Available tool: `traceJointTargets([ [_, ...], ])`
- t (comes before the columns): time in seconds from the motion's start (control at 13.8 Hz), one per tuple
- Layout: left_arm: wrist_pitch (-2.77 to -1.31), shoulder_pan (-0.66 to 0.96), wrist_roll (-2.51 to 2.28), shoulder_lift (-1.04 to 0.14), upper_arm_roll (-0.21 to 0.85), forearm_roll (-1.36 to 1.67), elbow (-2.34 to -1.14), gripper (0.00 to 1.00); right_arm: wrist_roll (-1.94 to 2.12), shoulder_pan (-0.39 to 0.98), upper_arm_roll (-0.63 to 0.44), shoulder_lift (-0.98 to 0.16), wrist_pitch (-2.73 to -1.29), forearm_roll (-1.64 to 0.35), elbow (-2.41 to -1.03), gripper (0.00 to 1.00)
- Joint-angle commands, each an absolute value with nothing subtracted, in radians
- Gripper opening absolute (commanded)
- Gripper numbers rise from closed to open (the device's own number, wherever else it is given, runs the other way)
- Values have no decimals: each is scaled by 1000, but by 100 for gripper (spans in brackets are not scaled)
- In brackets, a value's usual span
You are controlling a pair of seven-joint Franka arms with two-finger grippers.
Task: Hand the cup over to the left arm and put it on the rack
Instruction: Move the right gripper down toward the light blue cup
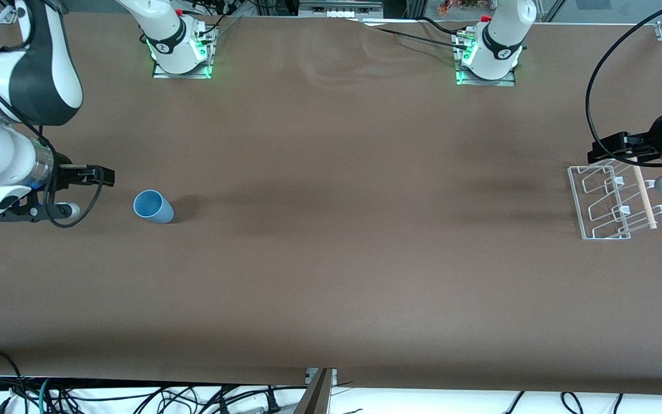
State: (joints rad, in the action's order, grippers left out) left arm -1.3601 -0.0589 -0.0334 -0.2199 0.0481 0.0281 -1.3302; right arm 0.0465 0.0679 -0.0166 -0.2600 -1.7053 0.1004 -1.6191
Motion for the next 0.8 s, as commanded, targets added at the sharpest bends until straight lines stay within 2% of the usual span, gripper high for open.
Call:
traceJointTargets([
  [0.0,-1355,-34,-48,-233,46,28,-1299,100,94,63,-23,-255,-1799,114,-1692,99],
  [0.36,-1355,-23,-46,-229,44,26,-1301,100,97,60,-41,-242,-1968,84,-1847,99],
  [0.73,-1356,-20,-45,-227,38,25,-1301,100,115,55,-54,-242,-2339,80,-2093,98],
])
